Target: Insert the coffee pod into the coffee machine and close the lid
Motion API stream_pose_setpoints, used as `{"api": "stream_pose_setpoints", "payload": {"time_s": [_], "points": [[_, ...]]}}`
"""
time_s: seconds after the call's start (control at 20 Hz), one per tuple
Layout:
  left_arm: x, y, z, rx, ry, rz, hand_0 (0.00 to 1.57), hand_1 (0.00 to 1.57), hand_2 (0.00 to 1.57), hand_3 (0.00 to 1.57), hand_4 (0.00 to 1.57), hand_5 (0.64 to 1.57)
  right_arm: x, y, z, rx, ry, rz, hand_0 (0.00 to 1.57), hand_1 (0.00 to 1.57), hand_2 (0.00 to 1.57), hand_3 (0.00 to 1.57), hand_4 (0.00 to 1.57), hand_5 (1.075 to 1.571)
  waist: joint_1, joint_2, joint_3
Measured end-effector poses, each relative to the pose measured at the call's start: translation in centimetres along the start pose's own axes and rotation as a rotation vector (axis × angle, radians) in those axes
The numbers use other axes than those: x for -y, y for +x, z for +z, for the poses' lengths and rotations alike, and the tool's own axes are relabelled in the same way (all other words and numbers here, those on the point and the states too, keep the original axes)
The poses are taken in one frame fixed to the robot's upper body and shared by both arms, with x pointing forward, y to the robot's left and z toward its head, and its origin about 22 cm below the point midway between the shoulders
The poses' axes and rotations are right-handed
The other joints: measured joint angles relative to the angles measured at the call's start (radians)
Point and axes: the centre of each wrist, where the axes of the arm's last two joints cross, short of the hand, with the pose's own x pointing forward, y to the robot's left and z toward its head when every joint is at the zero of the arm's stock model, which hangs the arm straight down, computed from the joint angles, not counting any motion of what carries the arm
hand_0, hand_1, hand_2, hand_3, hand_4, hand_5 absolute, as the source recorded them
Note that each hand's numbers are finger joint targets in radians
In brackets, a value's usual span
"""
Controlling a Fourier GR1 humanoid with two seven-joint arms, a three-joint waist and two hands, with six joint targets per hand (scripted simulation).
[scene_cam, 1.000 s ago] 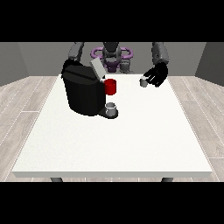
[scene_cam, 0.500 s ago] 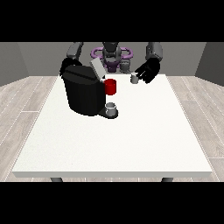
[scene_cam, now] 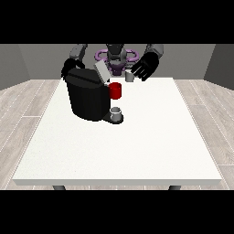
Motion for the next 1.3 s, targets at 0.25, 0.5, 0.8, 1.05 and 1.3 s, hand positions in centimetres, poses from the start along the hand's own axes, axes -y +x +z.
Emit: {"api": "stream_pose_setpoints", "payload": {"time_s": [0.25, 0.5, 0.8, 1.05, 1.3], "points": [[-1.5, 1.8, -0.8, 0.016, 0.023, -0.001, 1.28, 1.28, 1.33, 1.27, 0.52, 1.571, -0.1, 0.7, -0.2, 0.032, 0.008, 0.013, 0.0, 0.0, 0.0, 0.0, 0.51, 1.571, -0.024, 0.023, 0.0], [-1.8, 2.6, -1.2, 0.03, 0.038, -0.017, 1.26, 1.26, 1.3, 1.24, 0.49, 1.571, 0.0, 1.6, -0.5, 0.05, -0.005, 0.02, 0.0, 0.0, 0.0, 0.0, 0.55, 1.571, -0.036, 0.049, 0.0001], [-1.7, 3.8, -1.7, 0.047, 0.037, -0.029, 1.28, 1.28, 1.31, 1.22, 0.5, 1.571, 0.3, 2.3, -1.0, 0.08, -0.033, 0.023, 0.0, 0.0, 0.0, 0.0, 0.48, 1.571, -0.036, 0.074, 0.0001], [-2.5, 4.1, -1.9, 0.049, 0.034, -0.025, 1.23, 1.23, 1.28, 1.21, 0.51, 1.571, 0.8, 2.4, -1.0, 0.092, -0.041, 0.026, 0.0, 0.0, 0.0, 0.0, 0.48, 1.571, -0.044, 0.088, 0.0], [-2.7, 4.9, -2.2, 0.062, 0.033, -0.038, 1.18, 1.18, 1.25, 1.18, 0.49, 1.571, 1.8, 1.9, -1.0, 0.091, -0.054, 0.018, 0.0, 0.0, 0.0, 0.0, 0.52, 1.571, -0.044, 0.099, 0.0001]]}}
